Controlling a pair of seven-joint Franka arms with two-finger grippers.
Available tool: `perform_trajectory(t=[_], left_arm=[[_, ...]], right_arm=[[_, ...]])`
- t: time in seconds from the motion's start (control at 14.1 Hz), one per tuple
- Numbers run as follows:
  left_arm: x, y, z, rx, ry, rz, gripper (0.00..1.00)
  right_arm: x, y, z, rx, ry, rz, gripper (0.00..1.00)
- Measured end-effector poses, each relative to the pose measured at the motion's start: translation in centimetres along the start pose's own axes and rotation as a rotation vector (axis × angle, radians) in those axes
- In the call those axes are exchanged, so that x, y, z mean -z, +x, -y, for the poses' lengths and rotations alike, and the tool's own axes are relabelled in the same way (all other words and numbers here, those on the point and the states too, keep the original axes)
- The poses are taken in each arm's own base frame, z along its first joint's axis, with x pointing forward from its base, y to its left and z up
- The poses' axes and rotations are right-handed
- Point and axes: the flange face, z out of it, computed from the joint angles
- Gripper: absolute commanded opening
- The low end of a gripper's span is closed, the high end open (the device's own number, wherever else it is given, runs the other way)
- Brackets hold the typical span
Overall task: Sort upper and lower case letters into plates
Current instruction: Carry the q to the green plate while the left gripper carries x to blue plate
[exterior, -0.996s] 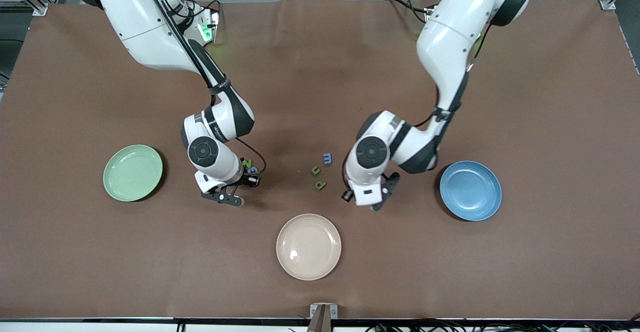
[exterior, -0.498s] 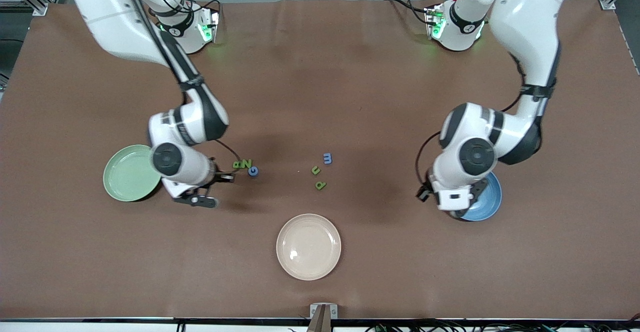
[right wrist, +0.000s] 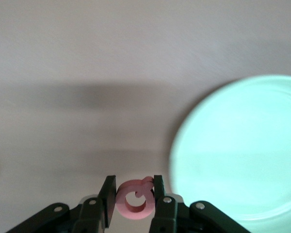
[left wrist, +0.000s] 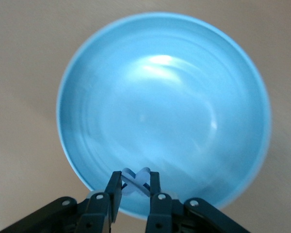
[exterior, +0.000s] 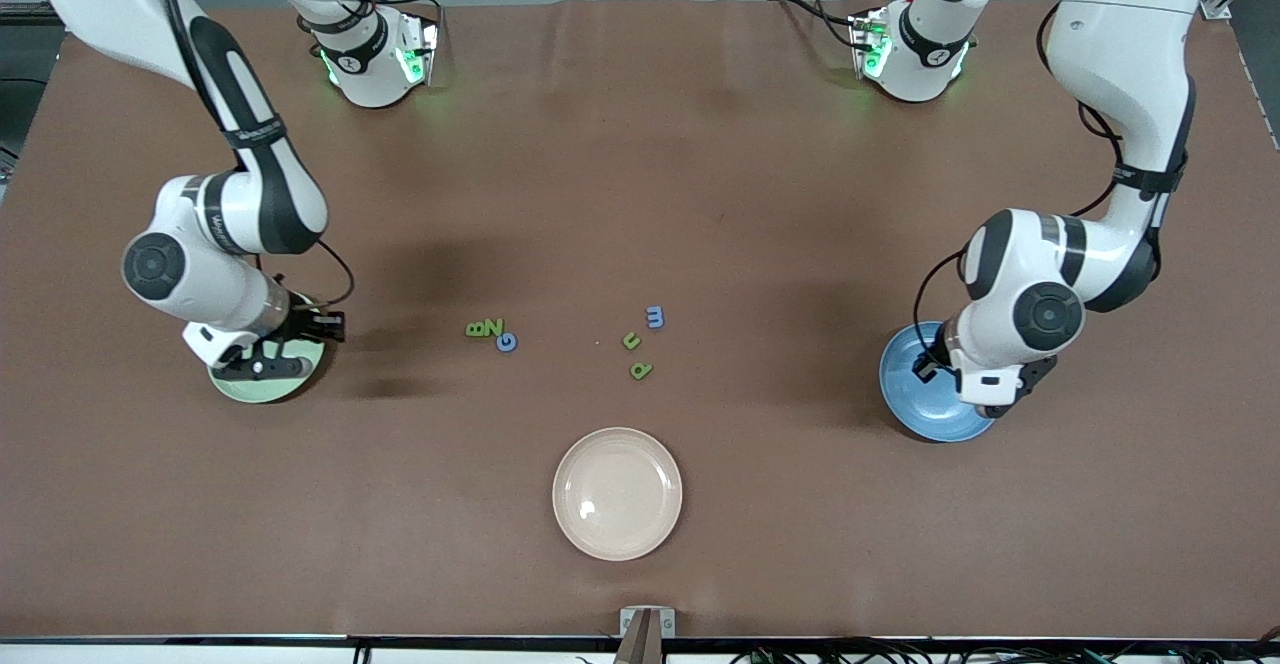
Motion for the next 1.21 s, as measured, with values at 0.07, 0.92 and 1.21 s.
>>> perform_trajectory(t=[0.07, 0.92, 1.21], left_arm=[[-0.5, 0.9, 0.9, 0.0, -0.004, 0.002, 0.76], [4.7, -11.6, -9.5, -0.062, -0.096, 0.037, 0.99], [4.3, -24.2, -16.2, -0.171, -0.097, 0.033, 0.97]], right_arm=[[-0.7, -0.7, -2.1, 0.017, 0.003, 0.005, 0.18], [-3.5, -3.7, -7.8, 0.083, 0.001, -0.035, 0.2], [-4.1, -3.9, -7.9, 0.089, 0.005, -0.024, 0.21]])
